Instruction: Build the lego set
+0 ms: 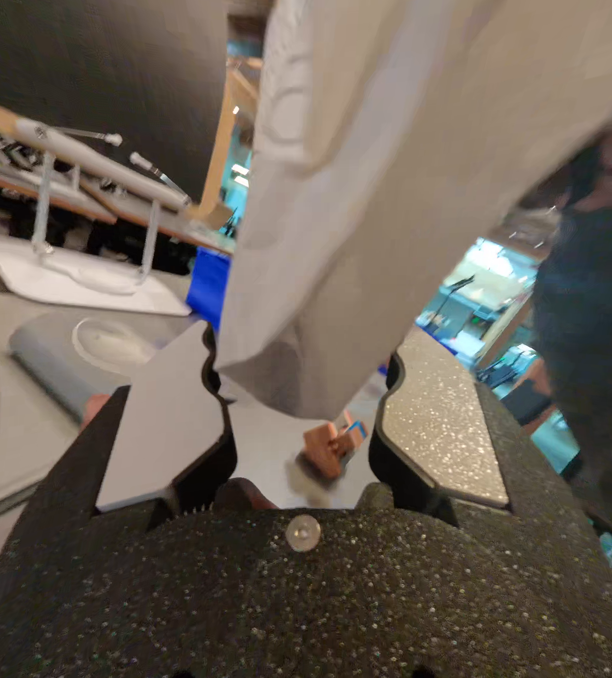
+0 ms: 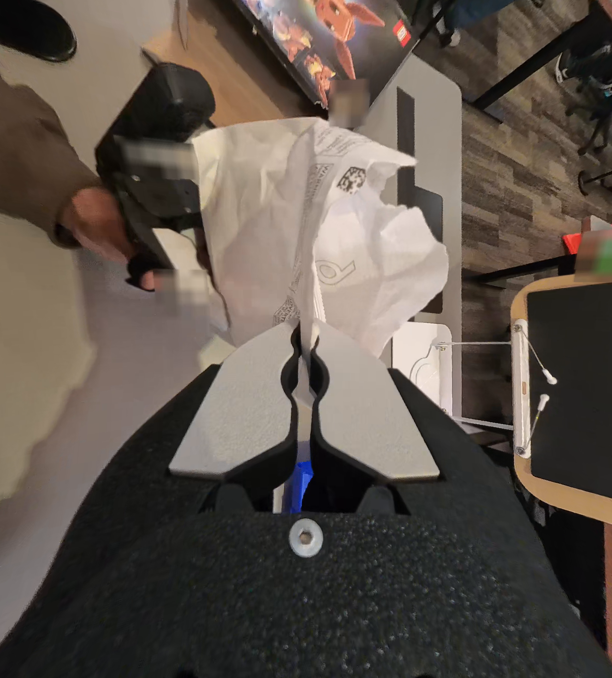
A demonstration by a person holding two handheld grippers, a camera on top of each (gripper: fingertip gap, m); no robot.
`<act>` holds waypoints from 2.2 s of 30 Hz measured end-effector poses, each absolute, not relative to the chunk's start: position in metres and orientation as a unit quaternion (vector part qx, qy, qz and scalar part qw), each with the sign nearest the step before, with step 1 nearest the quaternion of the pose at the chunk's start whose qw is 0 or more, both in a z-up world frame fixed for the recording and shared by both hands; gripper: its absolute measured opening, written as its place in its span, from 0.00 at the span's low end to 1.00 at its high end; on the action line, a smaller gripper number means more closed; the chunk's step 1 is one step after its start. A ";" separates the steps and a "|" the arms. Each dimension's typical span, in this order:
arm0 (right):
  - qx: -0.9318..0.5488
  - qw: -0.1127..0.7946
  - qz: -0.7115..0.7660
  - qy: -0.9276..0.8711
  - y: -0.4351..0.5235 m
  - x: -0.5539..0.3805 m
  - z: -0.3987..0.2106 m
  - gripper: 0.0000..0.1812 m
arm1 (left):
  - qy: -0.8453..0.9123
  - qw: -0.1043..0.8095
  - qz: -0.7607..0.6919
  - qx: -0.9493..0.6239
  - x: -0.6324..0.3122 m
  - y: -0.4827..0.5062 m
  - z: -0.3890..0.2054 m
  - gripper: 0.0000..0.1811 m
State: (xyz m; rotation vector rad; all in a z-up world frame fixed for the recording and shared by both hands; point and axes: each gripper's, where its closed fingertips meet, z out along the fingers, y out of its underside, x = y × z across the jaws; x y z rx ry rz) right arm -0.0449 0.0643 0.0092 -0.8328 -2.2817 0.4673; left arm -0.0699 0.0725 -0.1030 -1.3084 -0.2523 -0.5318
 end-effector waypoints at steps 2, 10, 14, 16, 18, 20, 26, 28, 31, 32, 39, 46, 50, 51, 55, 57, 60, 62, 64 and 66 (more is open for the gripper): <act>-0.322 0.338 0.191 -0.864 0.069 -0.041 0.015 0.00 | -0.099 0.773 -0.270 -0.566 -0.067 0.078 -0.089 0.40; -0.353 0.383 0.225 -0.823 0.111 -0.030 0.024 0.03 | -0.059 0.791 -0.268 -0.547 -0.061 0.111 -0.079 0.29; -0.395 0.421 0.258 -0.775 0.150 -0.018 0.037 0.12 | -0.062 0.781 -0.274 -0.558 -0.064 0.140 -0.082 0.27; -0.421 0.434 0.268 -0.750 0.175 -0.005 0.038 0.16 | -0.064 0.771 -0.265 -0.576 -0.068 0.159 -0.086 0.27; -0.448 0.450 0.271 -0.724 0.202 0.015 0.032 0.17 | -0.054 0.759 -0.243 -0.602 -0.073 0.179 -0.087 0.26; -0.472 0.461 0.279 -0.698 0.222 0.038 0.015 0.18 | -0.031 0.741 -0.210 -0.637 -0.076 0.203 -0.088 0.26; -0.526 0.466 0.296 -0.647 0.246 0.080 -0.086 0.15 | 0.113 0.676 -0.099 -0.722 -0.076 0.279 -0.095 0.26; -0.535 0.462 0.309 -0.636 0.244 0.085 -0.114 0.15 | 0.150 0.655 -0.068 -0.738 -0.076 0.301 -0.098 0.26; -0.534 0.470 0.334 -0.619 0.239 0.088 -0.138 0.13 | 0.209 0.625 -0.007 -0.752 -0.080 0.331 -0.097 0.25; -0.533 0.473 0.337 -0.615 0.238 0.088 -0.143 0.13 | 0.232 0.614 0.016 -0.754 -0.080 0.340 -0.096 0.25; -0.525 0.471 0.332 -0.627 0.234 0.090 -0.164 0.12 | 0.380 0.510 0.159 -0.755 -0.079 0.399 -0.098 0.22; -0.497 0.476 0.294 -0.663 0.224 0.086 -0.181 0.12 | 0.518 0.351 0.278 -0.729 -0.088 0.440 -0.114 0.22; -0.491 0.472 0.286 -0.674 0.222 0.085 -0.187 0.12 | 0.590 0.243 0.320 -0.700 -0.086 0.450 -0.120 0.22; -0.491 0.472 0.284 -0.675 0.222 0.085 -0.187 0.12 | 0.603 0.217 0.330 -0.693 -0.086 0.452 -0.121 0.22; -0.491 0.471 0.281 -0.676 0.224 0.086 -0.188 0.12 | 0.632 0.129 0.353 -0.678 -0.084 0.458 -0.116 0.23; -0.489 0.471 0.279 -0.679 0.223 0.086 -0.189 0.12 | 0.630 0.102 0.339 -0.691 -0.078 0.457 -0.111 0.23; -0.489 0.469 0.277 -0.682 0.222 0.085 -0.192 0.11 | 0.630 0.076 0.339 -0.695 -0.067 0.460 -0.102 0.24; -0.489 0.466 0.275 -0.685 0.222 0.085 -0.194 0.11 | 0.628 0.052 0.344 -0.696 -0.063 0.460 -0.099 0.25; -0.488 0.463 0.272 -0.688 0.222 0.085 -0.197 0.11 | 0.627 0.038 0.349 -0.695 -0.058 0.459 -0.096 0.24; -0.488 0.461 0.270 -0.690 0.222 0.084 -0.199 0.11 | 0.624 0.034 0.350 -0.698 -0.053 0.459 -0.093 0.25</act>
